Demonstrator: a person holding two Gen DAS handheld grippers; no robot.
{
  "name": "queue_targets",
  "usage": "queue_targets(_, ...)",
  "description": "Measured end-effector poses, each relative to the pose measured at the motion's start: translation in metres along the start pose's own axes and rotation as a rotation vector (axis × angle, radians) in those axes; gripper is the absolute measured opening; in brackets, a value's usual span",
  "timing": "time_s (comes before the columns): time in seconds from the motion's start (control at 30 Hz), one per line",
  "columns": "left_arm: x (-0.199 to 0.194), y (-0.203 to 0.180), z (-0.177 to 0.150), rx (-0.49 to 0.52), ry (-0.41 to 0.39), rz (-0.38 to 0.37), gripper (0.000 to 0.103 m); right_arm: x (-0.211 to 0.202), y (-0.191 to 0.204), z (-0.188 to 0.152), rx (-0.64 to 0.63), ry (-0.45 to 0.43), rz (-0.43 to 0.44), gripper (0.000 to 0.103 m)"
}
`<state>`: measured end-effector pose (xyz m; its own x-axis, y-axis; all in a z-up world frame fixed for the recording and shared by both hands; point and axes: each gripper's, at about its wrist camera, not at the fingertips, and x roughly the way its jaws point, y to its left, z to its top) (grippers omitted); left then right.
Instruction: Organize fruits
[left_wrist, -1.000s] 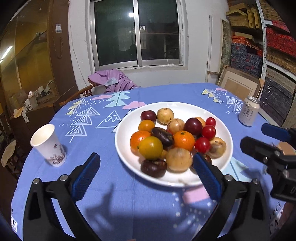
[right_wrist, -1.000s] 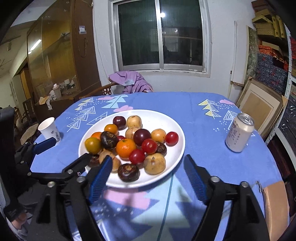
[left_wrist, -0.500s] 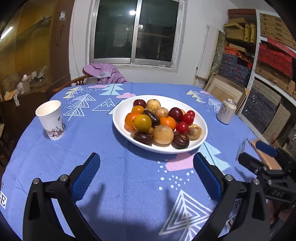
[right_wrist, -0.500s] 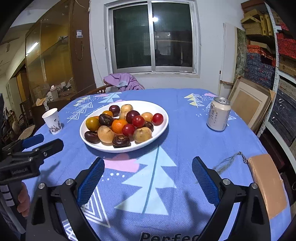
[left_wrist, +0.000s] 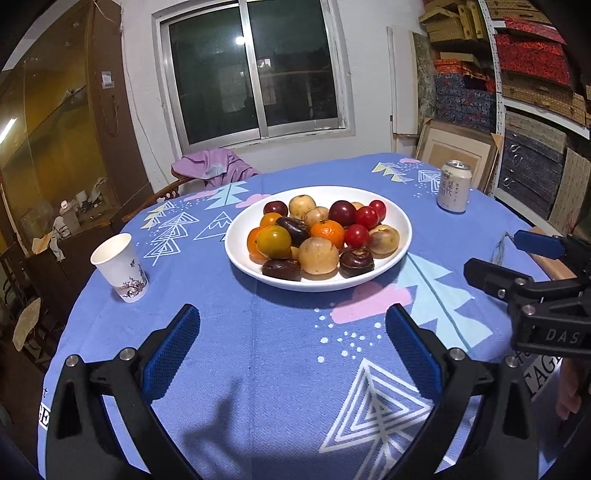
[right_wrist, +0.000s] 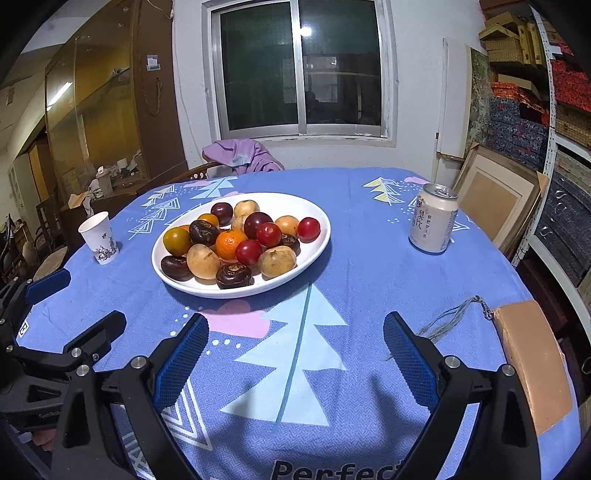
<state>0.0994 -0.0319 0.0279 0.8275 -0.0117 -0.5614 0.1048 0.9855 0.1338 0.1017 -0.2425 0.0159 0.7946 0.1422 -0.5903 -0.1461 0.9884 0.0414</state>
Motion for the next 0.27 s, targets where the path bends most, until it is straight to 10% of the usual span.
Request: queue_targets(0.27,0.0024,0.0041,-0.0004,-0.022,0.019,0.002,0.099,0.0019,0.0041,-0.0011,-0.011,0.009,0.001,0.097)
